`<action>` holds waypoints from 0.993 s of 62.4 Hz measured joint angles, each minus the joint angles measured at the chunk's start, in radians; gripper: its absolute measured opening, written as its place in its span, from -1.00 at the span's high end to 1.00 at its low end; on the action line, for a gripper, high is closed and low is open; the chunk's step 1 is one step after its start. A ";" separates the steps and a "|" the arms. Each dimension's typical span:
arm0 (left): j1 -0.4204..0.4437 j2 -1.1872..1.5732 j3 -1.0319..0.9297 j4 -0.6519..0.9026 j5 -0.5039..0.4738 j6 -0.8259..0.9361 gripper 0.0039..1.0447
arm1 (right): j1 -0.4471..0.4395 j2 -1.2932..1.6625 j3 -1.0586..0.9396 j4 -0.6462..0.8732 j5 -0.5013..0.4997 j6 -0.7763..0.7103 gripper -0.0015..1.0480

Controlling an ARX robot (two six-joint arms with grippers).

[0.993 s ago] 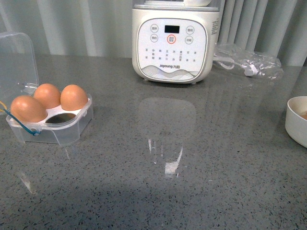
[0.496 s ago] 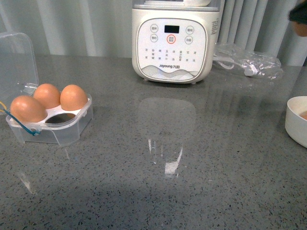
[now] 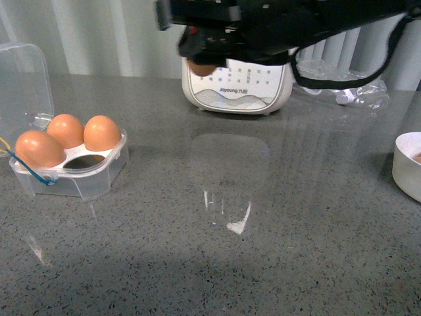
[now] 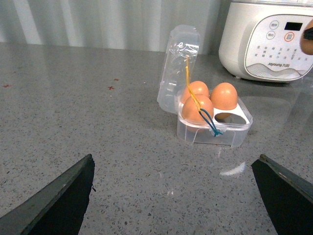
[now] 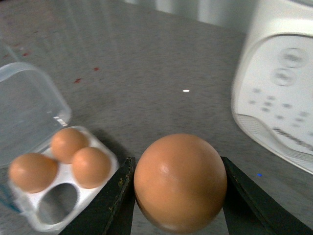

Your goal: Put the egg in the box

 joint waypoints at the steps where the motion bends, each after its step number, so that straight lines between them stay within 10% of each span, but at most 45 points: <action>1: 0.000 0.000 0.000 0.000 0.000 0.000 -0.87 | 0.013 0.004 0.006 -0.003 -0.006 -0.002 0.19; 62: 0.000 0.000 0.000 0.000 0.000 0.000 -0.87 | 0.156 0.127 0.117 -0.151 -0.156 -0.167 0.19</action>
